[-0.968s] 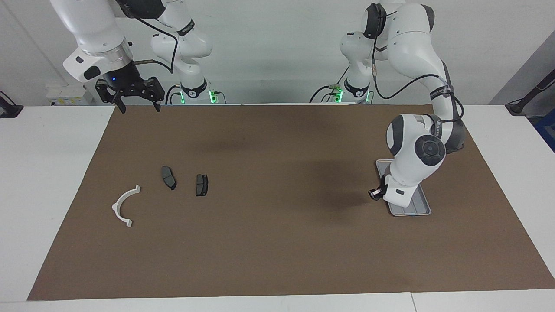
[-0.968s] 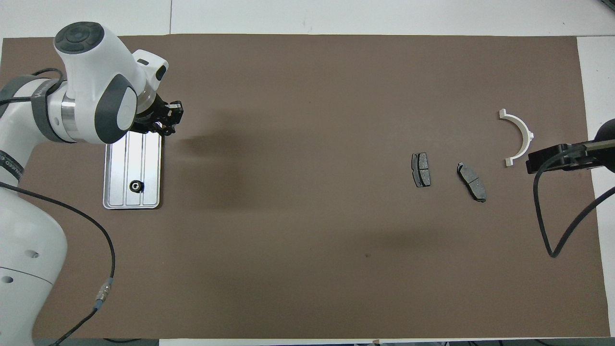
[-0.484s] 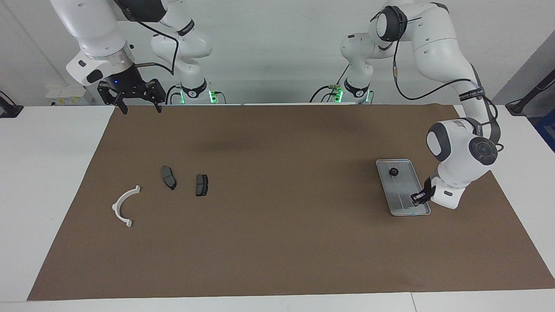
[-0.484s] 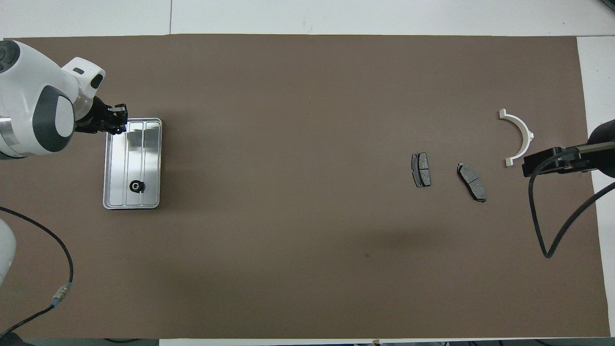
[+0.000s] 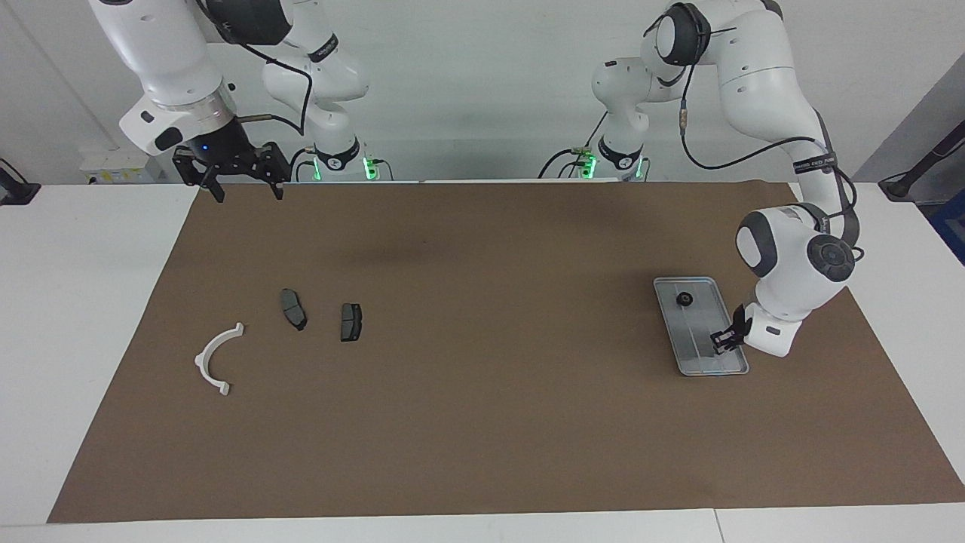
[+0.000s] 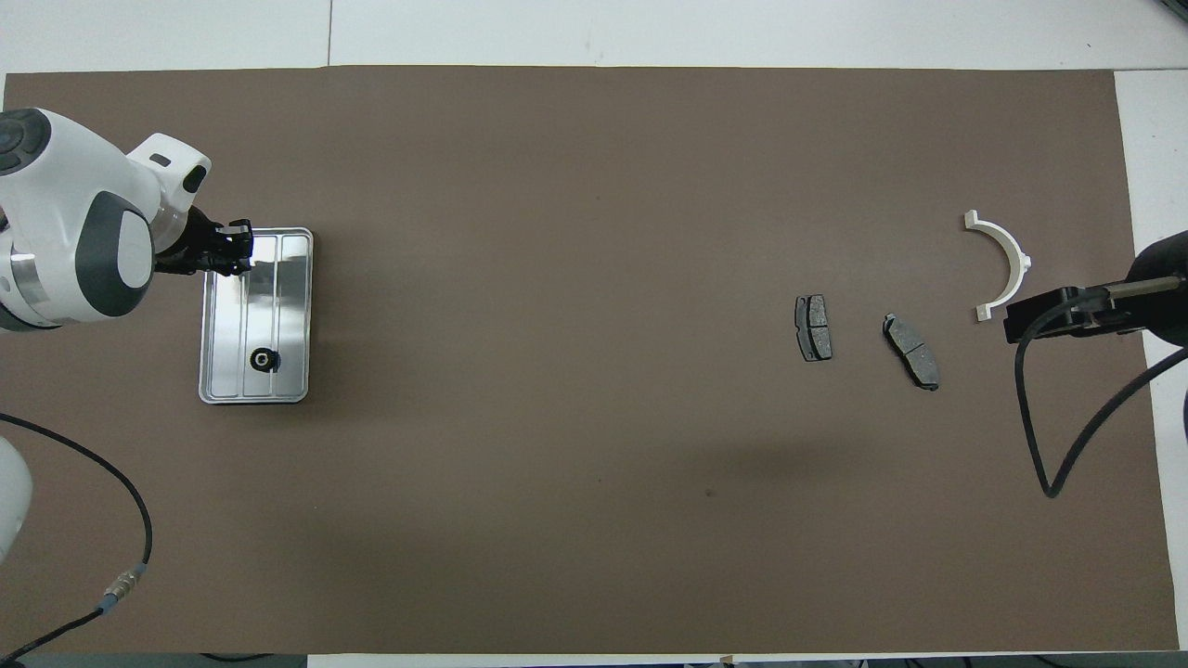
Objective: Pick bearing gear from pile to tray
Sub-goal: 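Lower the bearing into the tray and open the left gripper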
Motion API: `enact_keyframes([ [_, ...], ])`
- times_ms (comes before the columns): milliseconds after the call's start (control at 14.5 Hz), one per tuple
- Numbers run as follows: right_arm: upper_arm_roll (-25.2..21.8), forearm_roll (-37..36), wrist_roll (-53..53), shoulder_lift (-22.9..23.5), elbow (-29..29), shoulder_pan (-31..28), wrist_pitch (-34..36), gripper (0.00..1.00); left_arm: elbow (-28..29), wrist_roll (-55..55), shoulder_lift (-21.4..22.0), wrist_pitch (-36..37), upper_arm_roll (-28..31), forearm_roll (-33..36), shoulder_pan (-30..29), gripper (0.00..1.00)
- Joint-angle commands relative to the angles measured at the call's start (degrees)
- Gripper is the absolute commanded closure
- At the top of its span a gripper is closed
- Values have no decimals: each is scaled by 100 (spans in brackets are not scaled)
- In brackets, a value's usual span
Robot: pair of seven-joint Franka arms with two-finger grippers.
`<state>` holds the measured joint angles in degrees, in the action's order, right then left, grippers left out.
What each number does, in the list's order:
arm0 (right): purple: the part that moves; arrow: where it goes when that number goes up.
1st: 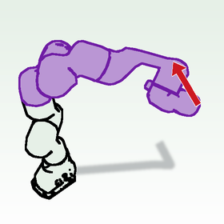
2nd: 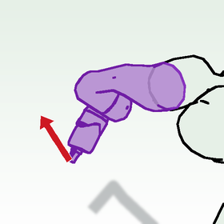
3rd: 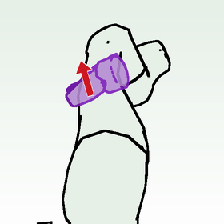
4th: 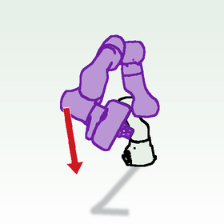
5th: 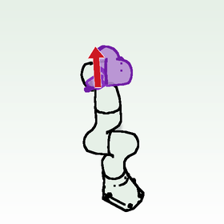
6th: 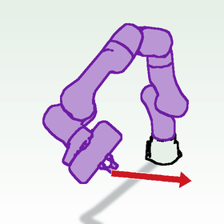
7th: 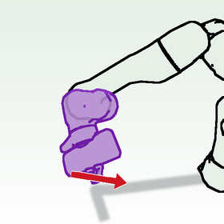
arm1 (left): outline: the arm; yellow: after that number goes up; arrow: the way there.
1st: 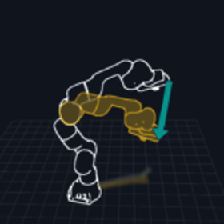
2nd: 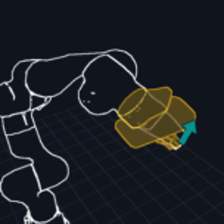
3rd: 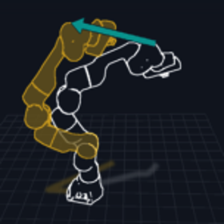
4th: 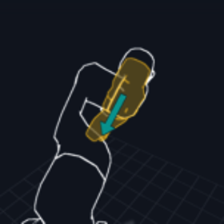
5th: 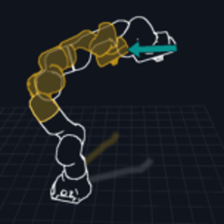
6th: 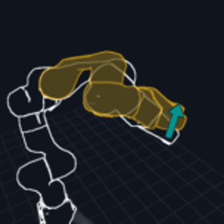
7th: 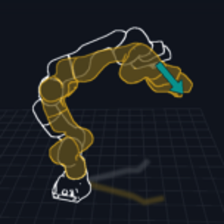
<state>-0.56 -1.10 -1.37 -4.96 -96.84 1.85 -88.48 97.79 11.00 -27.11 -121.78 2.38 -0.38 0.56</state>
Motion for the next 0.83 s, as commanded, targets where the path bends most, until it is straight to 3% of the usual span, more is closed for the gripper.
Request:
enact_keyframes([
  [0,56,119,14,-172,-221,-97,-240,0,320,-37,267,48,17,64,58,100],
  [484,47,119,5,-172,-239,-132,-240,0,706,-63,372,-267,17,64,50,98],
  [553,47,119,-3,-172,-239,-141,-240,0,750,-63,381,-320,17,64,58,90],
  [691,47,119,-4,-172,-239,-203,-240,0,777,-63,399,-321,26,64,50,85],
  [761,47,119,-4,-172,-239,-203,-240,0,768,-63,399,-329,26,64,50,69],
])
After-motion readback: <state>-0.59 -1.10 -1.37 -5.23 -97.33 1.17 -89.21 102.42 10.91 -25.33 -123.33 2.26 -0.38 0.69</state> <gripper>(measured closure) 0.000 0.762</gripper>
